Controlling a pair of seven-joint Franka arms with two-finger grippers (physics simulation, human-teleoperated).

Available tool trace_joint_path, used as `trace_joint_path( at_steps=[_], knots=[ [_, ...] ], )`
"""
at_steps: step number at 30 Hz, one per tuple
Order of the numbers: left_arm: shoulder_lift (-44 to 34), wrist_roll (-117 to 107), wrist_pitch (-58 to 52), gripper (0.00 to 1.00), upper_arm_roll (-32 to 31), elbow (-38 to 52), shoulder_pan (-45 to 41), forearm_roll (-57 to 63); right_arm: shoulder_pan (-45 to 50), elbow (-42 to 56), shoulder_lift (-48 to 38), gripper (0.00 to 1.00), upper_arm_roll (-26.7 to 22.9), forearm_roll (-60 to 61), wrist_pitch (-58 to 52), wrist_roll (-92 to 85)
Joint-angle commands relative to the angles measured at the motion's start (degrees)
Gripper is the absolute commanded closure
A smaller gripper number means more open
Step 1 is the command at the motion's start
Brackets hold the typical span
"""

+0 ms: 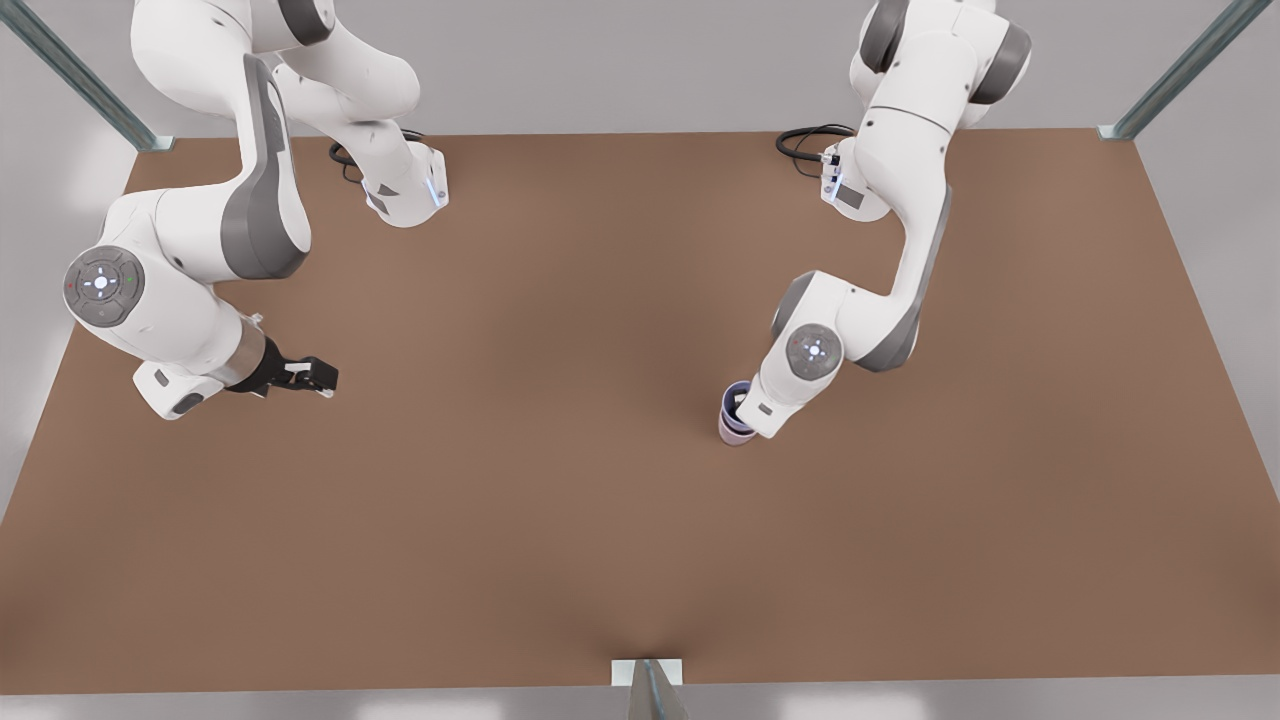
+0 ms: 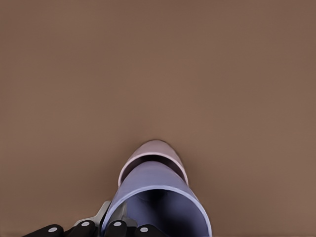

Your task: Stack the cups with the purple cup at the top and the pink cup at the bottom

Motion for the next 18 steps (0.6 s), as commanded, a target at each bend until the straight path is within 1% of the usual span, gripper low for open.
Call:
trace_joint_path(
  at_steps=[1,5,6,8,9,18],
  knots=[
    [0.21,0.23,0.43,0.79,0.04,-0.01,-0.02,-0.29,0.0,0.03,-0.06,0.0,0.0,0.06,-0.22,0.09],
    [0.65,0.14,0.87,0.79,0.04,-0.01,-0.02,-0.56,0.0,0.03,-0.06,0.0,0.0,0.06,-0.3,0.09],
    [0.65,0.14,1.22,0.76,0.04,-0.01,-0.02,-0.56,0.0,0.03,-0.06,0.0,0.0,0.06,-0.3,0.09],
    [0.74,0.31,1.31,0.2,0.04,-0.01,-0.02,-0.47,0.0,0.03,-0.06,0.0,0.0,-0.03,-0.3,0.09],
    [0.65,0.31,1.22,0.0,0.04,-0.01,-0.02,-0.21,0.0,0.03,-0.06,0.0,0.0,-0.03,-0.3,0.09],
    [0.65,0.31,1.13,0.0,0.04,-0.01,-0.02,-0.03,0.0,0.03,-0.06,0.0,0.0,-0.03,-0.3,0.09]
  ],
)
